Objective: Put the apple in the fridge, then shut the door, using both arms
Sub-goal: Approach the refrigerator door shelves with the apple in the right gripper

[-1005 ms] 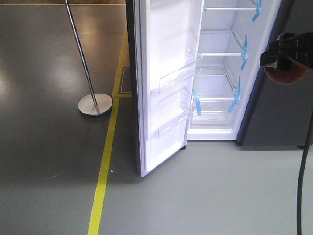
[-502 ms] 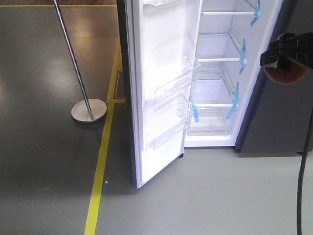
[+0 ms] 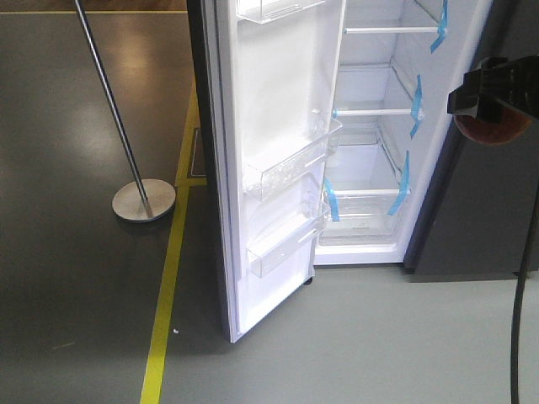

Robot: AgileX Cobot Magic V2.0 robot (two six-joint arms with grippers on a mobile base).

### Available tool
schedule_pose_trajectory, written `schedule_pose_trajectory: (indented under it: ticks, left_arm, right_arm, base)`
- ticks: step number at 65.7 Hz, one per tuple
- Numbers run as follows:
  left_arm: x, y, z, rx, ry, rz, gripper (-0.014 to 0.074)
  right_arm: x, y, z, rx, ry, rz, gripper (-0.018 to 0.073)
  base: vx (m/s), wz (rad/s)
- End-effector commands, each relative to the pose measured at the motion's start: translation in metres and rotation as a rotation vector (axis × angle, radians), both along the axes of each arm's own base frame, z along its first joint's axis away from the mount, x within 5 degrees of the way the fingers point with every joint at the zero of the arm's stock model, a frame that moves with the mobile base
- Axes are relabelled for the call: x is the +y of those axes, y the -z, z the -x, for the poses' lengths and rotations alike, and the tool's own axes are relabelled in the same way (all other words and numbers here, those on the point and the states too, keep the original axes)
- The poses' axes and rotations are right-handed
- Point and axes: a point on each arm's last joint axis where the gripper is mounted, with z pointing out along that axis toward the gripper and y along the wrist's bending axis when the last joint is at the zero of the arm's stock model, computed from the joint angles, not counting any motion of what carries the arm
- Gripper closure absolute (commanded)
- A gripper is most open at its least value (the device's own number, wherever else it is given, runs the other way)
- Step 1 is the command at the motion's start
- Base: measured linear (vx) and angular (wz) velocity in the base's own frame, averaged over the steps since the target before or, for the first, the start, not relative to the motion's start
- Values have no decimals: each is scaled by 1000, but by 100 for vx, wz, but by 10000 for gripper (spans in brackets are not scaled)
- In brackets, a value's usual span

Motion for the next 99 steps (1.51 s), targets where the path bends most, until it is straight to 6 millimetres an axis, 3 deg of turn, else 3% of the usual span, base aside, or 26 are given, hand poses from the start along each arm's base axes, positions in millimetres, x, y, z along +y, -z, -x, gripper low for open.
schedule_pose_trajectory:
  ticks: [1,99]
  left_arm:
    - [-1,-2,0,-69,14,7,603]
    - [-1,-2,0,-69,14,7,603]
  right_arm:
    - [-1,-24,6,-129,12,-7,410]
    - [-1,-24,6,-129,12,-7,410]
  base:
    - [12,-2]
    - [12,1]
